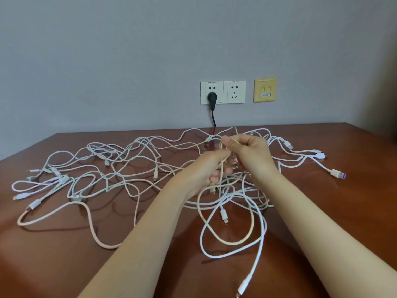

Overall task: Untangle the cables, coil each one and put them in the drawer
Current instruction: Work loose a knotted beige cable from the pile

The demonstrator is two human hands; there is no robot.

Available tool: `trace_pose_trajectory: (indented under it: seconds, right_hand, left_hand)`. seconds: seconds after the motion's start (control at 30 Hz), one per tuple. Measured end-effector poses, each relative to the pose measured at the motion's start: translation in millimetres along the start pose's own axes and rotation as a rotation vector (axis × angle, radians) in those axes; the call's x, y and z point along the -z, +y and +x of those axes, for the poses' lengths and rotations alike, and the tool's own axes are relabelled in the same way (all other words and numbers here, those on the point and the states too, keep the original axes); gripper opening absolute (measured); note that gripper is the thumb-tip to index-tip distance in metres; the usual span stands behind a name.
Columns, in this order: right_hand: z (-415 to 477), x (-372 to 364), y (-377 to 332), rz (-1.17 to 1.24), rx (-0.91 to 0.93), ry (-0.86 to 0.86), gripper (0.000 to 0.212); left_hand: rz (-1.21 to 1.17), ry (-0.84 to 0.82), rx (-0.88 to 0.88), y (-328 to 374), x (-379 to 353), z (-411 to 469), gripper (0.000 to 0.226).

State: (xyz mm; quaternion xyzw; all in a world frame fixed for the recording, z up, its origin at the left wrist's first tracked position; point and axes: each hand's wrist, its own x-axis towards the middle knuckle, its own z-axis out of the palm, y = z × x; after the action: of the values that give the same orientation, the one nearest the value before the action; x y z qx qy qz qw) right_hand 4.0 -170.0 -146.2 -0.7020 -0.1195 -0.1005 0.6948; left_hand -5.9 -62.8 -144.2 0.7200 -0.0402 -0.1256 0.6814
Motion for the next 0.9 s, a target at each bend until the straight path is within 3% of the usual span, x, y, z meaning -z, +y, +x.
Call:
trace_pose_trajectory:
  seconds: [0.1, 0.27, 0.67, 0.9]
  right_hand:
    - [-1.1, 1.1, -0.1, -0.128, 0.108, 0.066, 0.015]
    - [2.1, 1.7, -1.2, -0.058, 0.144, 0.185, 0.017]
    - [-0.8, -10.4, 9.2, -0.122, -0.059, -0.196, 0.013]
    - [0.8, -9.1, 14.3, -0.144, -0.066, -0.002, 0.022]
  left_hand:
    - [0.078, -0.038, -0.066, -6.4, -3.6, -0.2, 0.035]
    - [-0.018, -0.038, -0.058, -7.5, -9.6, 0.9, 0.04]
    - [-0.451, 0.273, -0.065, -0.6, 13.8, 3.6, 0.038]
    - [0.0, 0.372, -0.187, -12.3, 0.5, 6.1, 0.036]
